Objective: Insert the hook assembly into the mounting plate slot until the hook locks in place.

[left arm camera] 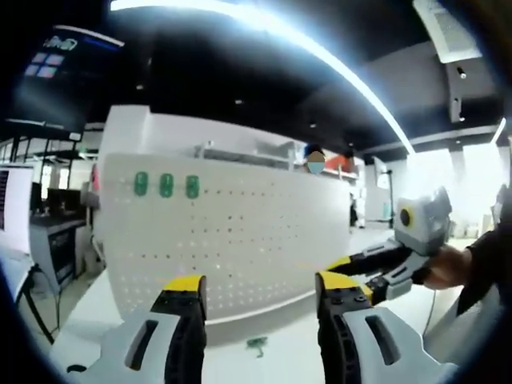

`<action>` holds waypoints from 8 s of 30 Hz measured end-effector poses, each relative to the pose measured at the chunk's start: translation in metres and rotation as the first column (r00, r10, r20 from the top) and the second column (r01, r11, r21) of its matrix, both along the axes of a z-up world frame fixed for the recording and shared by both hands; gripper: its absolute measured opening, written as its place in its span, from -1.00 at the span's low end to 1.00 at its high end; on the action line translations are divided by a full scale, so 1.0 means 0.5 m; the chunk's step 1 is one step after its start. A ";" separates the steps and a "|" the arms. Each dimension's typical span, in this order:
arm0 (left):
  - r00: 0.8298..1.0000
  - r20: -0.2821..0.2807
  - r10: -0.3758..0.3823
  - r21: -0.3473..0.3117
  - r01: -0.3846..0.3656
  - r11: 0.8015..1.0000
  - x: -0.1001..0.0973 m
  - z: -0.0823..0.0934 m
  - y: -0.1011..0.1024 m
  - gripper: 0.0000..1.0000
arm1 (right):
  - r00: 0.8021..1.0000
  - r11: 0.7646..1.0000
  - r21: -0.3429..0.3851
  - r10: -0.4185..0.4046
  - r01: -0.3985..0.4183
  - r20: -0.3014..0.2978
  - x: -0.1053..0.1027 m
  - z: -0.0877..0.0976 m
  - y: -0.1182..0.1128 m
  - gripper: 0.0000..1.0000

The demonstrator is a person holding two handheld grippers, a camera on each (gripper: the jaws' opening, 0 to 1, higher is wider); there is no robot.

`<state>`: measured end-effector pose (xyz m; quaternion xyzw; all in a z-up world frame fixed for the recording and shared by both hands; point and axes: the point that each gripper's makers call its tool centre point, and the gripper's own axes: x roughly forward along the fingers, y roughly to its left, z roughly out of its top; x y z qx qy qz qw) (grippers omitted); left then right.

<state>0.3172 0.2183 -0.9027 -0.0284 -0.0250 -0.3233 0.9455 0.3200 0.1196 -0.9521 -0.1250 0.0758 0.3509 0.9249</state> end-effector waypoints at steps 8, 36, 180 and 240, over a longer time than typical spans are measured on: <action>1.000 -0.015 -0.006 0.005 0.006 1.000 0.001 -0.009 -0.001 0.11 | 1.000 1.000 -0.021 0.003 -0.002 0.008 0.029 0.002 -0.003 -0.20; 0.999 -0.028 0.038 0.017 -0.037 0.999 0.013 -0.014 0.019 0.04 | 0.986 0.985 -0.149 0.061 -0.084 -0.152 0.149 -0.170 0.031 -0.46; 0.998 0.056 -0.026 0.242 0.011 0.970 -0.006 -0.034 -0.019 -0.63 | 0.951 0.956 0.159 0.271 -0.247 -0.147 -0.005 0.085 0.165 -1.00; 1.000 -0.018 0.015 0.191 -0.011 0.982 -0.001 -0.049 -0.007 -0.94 | 0.981 0.982 0.078 0.176 -0.170 -0.084 -0.018 0.081 0.109 -0.52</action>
